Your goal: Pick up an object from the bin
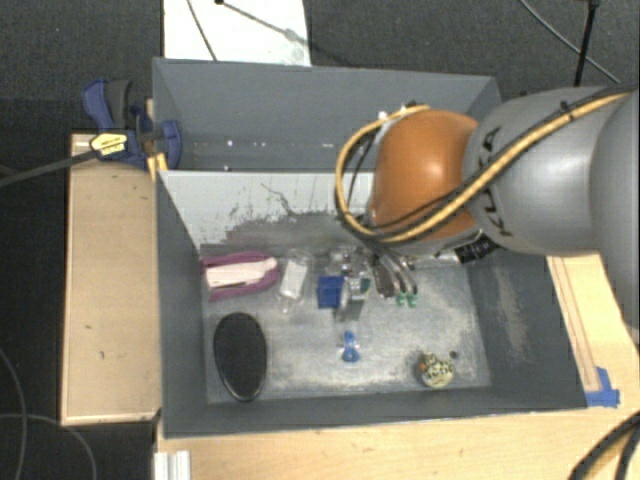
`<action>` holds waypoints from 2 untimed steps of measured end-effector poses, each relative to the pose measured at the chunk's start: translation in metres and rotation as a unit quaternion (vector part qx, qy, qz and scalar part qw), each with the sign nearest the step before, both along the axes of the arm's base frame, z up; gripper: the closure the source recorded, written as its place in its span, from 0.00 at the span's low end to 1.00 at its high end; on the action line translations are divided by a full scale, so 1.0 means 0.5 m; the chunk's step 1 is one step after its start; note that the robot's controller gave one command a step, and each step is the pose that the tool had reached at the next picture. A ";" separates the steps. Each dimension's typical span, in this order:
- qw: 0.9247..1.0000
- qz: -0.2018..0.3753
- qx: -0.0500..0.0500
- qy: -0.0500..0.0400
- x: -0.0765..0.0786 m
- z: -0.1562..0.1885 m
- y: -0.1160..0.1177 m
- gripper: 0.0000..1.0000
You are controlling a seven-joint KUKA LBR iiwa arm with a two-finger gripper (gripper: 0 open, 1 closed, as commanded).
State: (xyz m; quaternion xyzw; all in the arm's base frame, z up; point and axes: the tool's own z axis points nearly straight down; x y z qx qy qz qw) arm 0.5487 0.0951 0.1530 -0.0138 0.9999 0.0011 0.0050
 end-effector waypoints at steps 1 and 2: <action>1.000 -0.001 0.000 0.002 0.003 0.036 0.000 1.00; 1.000 -0.002 0.000 0.002 0.005 0.047 0.001 1.00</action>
Offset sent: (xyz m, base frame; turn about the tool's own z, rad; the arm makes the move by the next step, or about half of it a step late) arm 0.0000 0.0000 0.0163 0.0000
